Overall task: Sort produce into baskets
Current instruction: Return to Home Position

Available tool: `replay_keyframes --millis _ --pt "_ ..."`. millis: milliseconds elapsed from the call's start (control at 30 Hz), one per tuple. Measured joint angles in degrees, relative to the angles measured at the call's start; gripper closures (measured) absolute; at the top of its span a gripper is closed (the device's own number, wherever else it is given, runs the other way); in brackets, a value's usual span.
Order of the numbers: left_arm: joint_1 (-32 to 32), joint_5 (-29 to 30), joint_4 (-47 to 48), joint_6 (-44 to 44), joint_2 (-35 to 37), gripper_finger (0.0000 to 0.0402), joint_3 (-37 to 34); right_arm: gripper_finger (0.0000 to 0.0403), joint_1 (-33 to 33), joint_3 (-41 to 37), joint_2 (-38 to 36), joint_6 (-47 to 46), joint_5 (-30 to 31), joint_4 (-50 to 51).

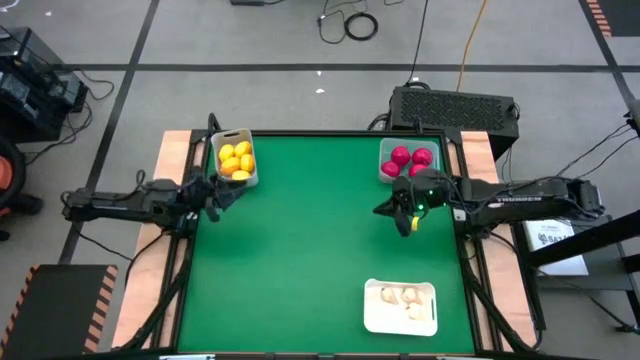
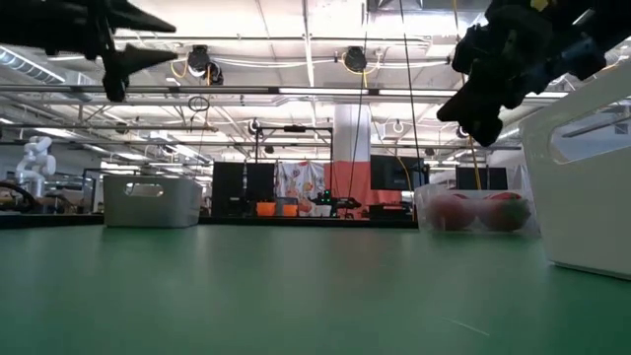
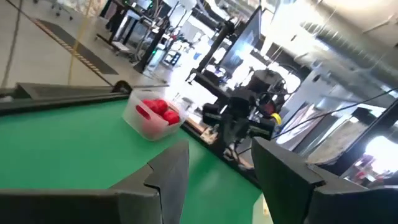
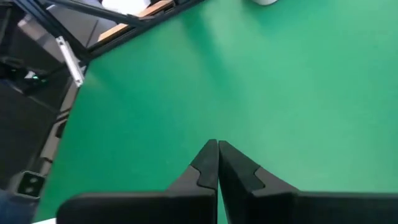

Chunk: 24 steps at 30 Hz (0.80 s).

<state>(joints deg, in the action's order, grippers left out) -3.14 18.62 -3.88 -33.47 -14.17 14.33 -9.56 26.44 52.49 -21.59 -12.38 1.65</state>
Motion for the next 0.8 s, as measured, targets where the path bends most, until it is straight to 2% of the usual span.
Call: replay_keyframes --millis 167,333,600,800 --pt "0.0 -0.29 -8.01 -3.36 0.0 0.022 -6.02 0.0402 -3.63 -0.8 -0.08 3.28 -3.31 -1.08" --pt "0.0 -0.38 -10.86 -5.13 -0.02 0.022 -8.35 0.0403 -8.33 -7.46 -3.19 1.42 -6.2 -6.64" --pt "0.0 -0.38 -10.76 -5.01 -0.04 0.022 -8.35 0.0403 -10.32 -17.33 -14.68 -1.39 -7.31 -10.58" --pt "0.0 -0.38 -10.72 -5.08 -0.04 0.022 -8.35 0.0403 -10.25 -20.55 -24.22 -3.68 -4.1 -9.92"
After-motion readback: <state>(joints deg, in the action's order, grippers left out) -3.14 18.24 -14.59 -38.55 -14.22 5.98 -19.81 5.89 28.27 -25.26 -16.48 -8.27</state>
